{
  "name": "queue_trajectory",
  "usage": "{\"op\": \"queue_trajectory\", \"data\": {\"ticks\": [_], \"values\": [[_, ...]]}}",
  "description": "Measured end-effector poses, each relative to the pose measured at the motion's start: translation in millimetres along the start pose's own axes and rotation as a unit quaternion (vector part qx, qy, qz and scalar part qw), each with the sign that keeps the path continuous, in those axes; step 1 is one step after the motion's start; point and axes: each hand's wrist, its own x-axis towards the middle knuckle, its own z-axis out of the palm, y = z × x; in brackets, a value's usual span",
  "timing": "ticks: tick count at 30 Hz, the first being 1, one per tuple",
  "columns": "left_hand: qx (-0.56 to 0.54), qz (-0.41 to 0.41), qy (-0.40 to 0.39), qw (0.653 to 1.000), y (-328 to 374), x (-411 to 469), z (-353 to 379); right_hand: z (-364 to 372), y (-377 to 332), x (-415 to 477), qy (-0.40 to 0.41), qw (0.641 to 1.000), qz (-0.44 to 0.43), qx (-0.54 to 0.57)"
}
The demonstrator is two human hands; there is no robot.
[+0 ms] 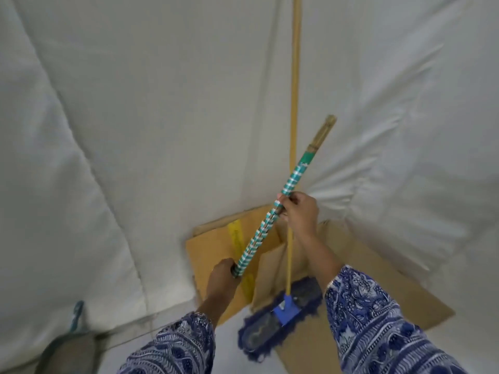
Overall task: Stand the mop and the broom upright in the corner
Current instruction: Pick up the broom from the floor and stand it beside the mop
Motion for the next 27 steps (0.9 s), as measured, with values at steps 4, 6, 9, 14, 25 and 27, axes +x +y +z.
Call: {"op": "queue_trajectory", "data": {"ticks": [4,6,9,14,25,27], "values": [[-0.027,0.021,-0.023,0.999,86.1,16.1,60.7,-77.6,-19.7,46.4,-0.003,0.999,-0.046,-0.015],[-0.031,0.027,-0.039,0.998,120.3,28.1,91.4,-109.2,-21.5,71.8,-0.003,0.998,-0.061,-0.027],[-0.043,0.034,-0.052,0.997,160.4,53.4,140.9,-150.2,-15.3,116.5,-0.004,0.996,-0.067,-0.053],[-0.076,0.025,-0.058,0.995,201.8,111.2,231.4,-202.5,21.9,198.1,-0.018,0.991,-0.068,-0.111],[-0.07,-0.062,-0.088,0.992,258.3,224.1,405.8,-269.1,152.3,367.8,-0.115,0.976,-0.062,-0.173],[-0.074,-0.094,-0.076,0.99,253.7,249.2,441.2,-269.6,190.6,401.0,-0.152,0.971,-0.063,-0.173]]}}
